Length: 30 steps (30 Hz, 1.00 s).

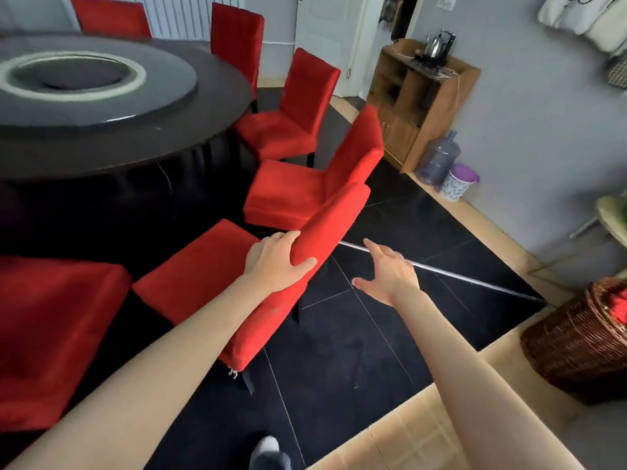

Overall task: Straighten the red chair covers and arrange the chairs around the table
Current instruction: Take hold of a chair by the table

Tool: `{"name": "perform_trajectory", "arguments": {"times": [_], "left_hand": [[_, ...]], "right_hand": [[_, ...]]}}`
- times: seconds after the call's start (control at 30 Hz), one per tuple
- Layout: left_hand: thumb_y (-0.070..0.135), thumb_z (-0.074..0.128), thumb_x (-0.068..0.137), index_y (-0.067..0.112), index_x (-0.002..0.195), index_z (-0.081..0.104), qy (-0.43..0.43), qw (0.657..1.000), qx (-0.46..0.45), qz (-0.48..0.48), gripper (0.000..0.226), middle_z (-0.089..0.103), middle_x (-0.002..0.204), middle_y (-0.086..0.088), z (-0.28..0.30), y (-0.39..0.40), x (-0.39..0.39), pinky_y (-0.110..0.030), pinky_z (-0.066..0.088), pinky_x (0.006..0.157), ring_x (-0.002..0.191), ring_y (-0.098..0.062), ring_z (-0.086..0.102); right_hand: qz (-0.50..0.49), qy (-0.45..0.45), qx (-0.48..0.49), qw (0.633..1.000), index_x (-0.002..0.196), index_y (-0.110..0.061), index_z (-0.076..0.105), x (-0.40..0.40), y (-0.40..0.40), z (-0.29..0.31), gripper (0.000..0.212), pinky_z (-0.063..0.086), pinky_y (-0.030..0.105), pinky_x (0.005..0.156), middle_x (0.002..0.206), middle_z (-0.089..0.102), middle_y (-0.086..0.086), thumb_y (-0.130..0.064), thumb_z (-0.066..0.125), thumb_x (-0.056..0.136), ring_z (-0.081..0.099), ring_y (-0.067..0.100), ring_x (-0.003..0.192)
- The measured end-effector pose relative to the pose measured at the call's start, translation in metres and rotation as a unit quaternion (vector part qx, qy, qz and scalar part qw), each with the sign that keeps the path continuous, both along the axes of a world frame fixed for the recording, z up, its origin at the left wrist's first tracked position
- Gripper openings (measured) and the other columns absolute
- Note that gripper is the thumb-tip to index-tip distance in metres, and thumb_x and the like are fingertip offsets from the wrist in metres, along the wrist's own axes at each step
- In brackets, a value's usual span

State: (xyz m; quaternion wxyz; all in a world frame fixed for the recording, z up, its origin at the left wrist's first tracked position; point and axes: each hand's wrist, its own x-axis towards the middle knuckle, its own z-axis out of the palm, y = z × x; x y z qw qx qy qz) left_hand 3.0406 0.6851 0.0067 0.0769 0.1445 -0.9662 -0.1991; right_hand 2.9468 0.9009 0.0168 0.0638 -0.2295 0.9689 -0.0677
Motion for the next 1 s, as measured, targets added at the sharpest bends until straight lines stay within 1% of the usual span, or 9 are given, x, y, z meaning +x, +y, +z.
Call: {"name": "perform_trajectory", "arguments": {"times": [0.13, 0.3, 0.4, 0.6, 0.73, 0.87, 1.0], "left_hand": [[0.064, 0.051, 0.083, 0.023, 0.144, 0.038, -0.003, 1.0, -0.004, 0.03, 0.075, 0.052, 0.138, -0.003, -0.004, 0.007, -0.018, -0.04, 0.043, 0.097, 0.123, -0.023, 0.051], [0.067, 0.051, 0.082, 0.025, 0.145, 0.036, -0.017, 0.998, -0.005, 0.061, 0.077, 0.05, 0.14, -0.003, -0.004, -0.003, -0.039, -0.04, 0.043, 0.097, 0.124, -0.024, 0.051], [0.068, 0.05, 0.081, 0.025, 0.145, 0.036, -0.032, 0.997, -0.016, 0.069, 0.078, 0.049, 0.14, -0.003, -0.007, -0.001, -0.047, -0.04, 0.042, 0.099, 0.124, -0.023, 0.05], [0.067, 0.048, 0.083, 0.024, 0.144, 0.038, -0.031, 0.989, -0.011, 0.141, 0.075, 0.052, 0.137, -0.002, -0.014, 0.013, -0.064, -0.039, 0.042, 0.098, 0.122, -0.023, 0.052], [0.069, 0.044, 0.084, 0.023, 0.144, 0.037, -0.045, 0.975, 0.003, 0.218, 0.075, 0.05, 0.139, -0.002, -0.024, 0.023, -0.07, -0.039, 0.044, 0.097, 0.122, -0.023, 0.052], [0.071, 0.038, 0.085, 0.025, 0.144, 0.036, -0.079, 0.951, 0.001, 0.3, 0.075, 0.051, 0.137, 0.0, -0.029, 0.031, -0.072, -0.038, 0.045, 0.093, 0.12, -0.022, 0.053], [0.073, 0.037, 0.084, 0.025, 0.142, 0.039, -0.092, 0.925, -0.018, 0.369, 0.075, 0.054, 0.132, 0.001, -0.034, 0.039, -0.073, -0.036, 0.046, 0.092, 0.116, -0.022, 0.055]], "right_hand": [[0.057, 0.009, -0.001, 0.998, 0.151, -0.029, 0.019, -0.043, -0.012, 0.0, 0.088, 0.032, 0.046, 0.108, 0.152, 0.035, 0.001, -0.048, 0.068, 0.081, 0.033, 0.027, 0.137], [0.104, 0.016, 0.017, 0.994, 0.151, -0.032, 0.019, -0.089, -0.029, 0.004, 0.091, 0.03, 0.048, 0.11, 0.154, 0.03, 0.001, -0.05, 0.07, 0.079, 0.028, 0.027, 0.14], [0.139, 0.024, 0.034, 0.989, 0.151, -0.033, 0.019, -0.112, -0.036, 0.005, 0.094, 0.027, 0.049, 0.112, 0.155, 0.028, 0.003, -0.055, 0.07, 0.076, 0.024, 0.026, 0.142], [0.209, 0.019, 0.063, 0.976, 0.151, -0.036, 0.018, -0.15, -0.049, -0.002, 0.1, 0.024, 0.049, 0.113, 0.157, 0.024, 0.003, -0.065, 0.069, 0.069, 0.021, 0.026, 0.144], [0.276, 0.018, 0.08, 0.958, 0.151, -0.038, 0.019, -0.177, -0.062, -0.008, 0.102, 0.02, 0.05, 0.115, 0.158, 0.022, 0.001, -0.071, 0.065, 0.067, 0.016, 0.026, 0.145], [0.345, 0.012, 0.102, 0.933, 0.151, -0.036, 0.02, -0.205, -0.077, -0.012, 0.102, 0.018, 0.051, 0.116, 0.158, 0.022, 0.002, -0.077, 0.059, 0.067, 0.015, 0.027, 0.146], [0.413, 0.009, 0.13, 0.901, 0.15, -0.035, 0.025, -0.228, -0.095, -0.016, 0.101, 0.016, 0.052, 0.116, 0.155, 0.03, 0.002, -0.084, 0.05, 0.065, 0.02, 0.029, 0.144]]}}
